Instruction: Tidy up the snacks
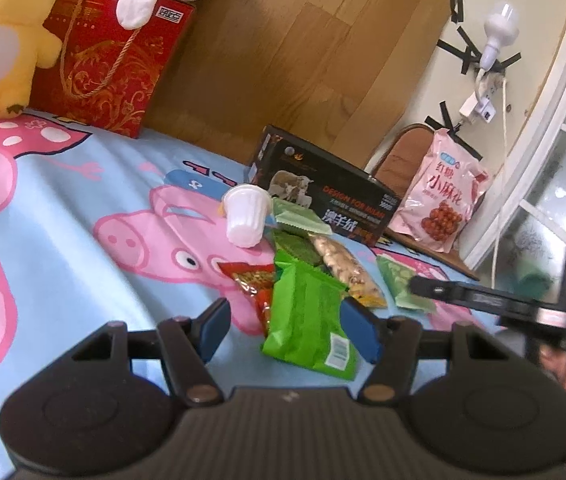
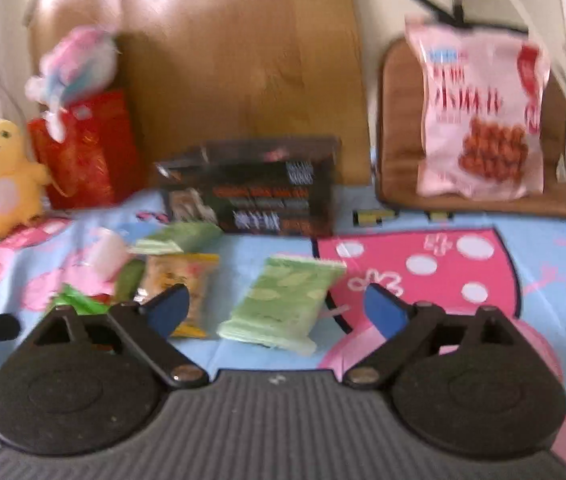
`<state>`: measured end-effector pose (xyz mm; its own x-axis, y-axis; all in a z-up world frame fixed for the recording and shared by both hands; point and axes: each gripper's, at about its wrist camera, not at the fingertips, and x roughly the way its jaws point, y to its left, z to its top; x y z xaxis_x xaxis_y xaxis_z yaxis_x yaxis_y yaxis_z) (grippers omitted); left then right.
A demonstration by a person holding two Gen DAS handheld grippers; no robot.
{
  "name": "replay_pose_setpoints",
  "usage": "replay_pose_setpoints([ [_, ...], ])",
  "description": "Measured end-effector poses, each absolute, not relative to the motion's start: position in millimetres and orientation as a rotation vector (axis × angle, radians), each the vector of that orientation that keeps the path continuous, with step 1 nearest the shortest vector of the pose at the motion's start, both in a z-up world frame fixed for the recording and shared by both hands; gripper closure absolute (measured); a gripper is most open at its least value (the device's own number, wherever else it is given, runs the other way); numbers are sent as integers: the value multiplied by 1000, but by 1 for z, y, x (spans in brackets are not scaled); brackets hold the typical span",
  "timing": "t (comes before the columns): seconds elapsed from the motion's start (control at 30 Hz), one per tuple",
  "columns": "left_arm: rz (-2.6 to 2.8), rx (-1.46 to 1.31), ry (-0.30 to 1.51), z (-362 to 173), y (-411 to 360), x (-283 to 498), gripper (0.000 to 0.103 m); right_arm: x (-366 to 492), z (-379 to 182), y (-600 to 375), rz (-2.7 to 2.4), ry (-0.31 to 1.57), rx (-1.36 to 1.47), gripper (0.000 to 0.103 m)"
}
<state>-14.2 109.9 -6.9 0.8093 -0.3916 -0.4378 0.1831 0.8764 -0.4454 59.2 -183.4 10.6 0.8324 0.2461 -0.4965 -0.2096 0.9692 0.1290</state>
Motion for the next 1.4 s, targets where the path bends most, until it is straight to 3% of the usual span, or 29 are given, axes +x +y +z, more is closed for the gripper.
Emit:
replay_pose_setpoints([
  [0.13,-294,-395,558,-8,109,-14,42,90,-10,-172,214,635,53,9],
  [0.17,-292,-393,557,-8,109,-14,42,92,-13,-172,222,648,40,18],
  [0.2,-290,-392,554,-8,109,-14,42,90,-13,-170,236,639,17,38],
  [0.27,-297,-389,550,-7,109,-14,42,81,-9,-168,303,643,-62,43],
  [0.43,-318,-376,556,-7,107,-13,41,35,-5,-183,696,637,-188,40],
  [0.57,-317,-367,556,-8,106,-13,41,12,-10,-196,594,552,-305,19],
  [0.8,-317,-372,571,-8,106,-10,41,9,-5,-254,492,523,175,19],
  [1.2,-336,-389,548,-8,110,-12,41,25,-13,-266,377,577,365,21],
  [1.4,-340,-392,524,-7,111,-16,41,26,-12,-262,381,579,332,21],
])
